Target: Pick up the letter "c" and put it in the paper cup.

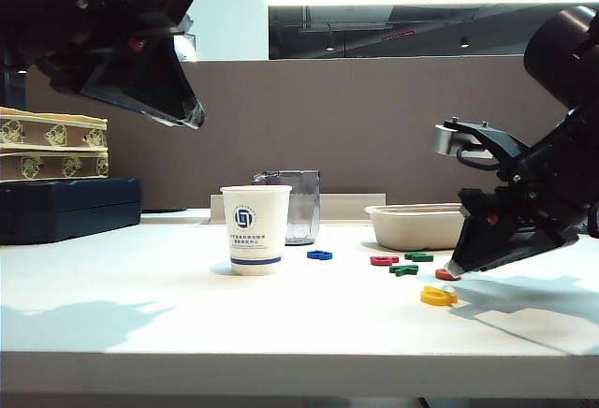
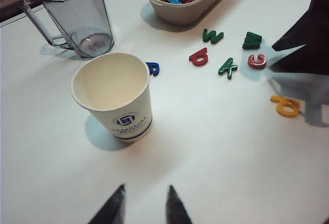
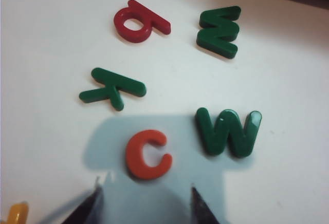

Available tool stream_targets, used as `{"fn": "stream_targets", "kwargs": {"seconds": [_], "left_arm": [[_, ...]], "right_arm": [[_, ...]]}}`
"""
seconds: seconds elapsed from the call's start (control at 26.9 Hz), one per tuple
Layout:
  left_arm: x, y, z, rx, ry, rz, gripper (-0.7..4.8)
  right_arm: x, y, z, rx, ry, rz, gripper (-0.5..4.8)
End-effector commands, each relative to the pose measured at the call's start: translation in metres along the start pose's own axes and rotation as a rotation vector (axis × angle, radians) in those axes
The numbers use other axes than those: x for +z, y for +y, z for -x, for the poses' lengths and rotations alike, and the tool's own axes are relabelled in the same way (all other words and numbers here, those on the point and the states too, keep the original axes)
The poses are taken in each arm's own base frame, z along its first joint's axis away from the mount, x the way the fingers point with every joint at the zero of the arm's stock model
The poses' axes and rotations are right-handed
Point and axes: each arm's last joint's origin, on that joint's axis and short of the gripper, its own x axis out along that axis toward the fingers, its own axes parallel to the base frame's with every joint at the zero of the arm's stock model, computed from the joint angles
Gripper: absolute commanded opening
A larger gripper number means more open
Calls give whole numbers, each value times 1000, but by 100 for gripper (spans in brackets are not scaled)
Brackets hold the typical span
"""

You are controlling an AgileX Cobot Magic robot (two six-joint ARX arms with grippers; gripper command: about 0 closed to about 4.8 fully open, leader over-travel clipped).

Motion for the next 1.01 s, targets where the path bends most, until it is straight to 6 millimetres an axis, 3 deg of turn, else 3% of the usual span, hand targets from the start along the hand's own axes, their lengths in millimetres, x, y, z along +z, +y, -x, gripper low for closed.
{"fn": "stream_targets", "kwargs": {"seconds": [0.04,0.67,1.01], "left_arm": [[2,0,0,3,-14,6,97],[2,0,1,3,-16,6,97],[2,0,0,3,-15,6,97]], "right_arm": [[1,0,-1,-7,-12,7,212],[-1,-1,-7,-9,-8,28,212],[-11,-2,-20,2,35,17,212]]}}
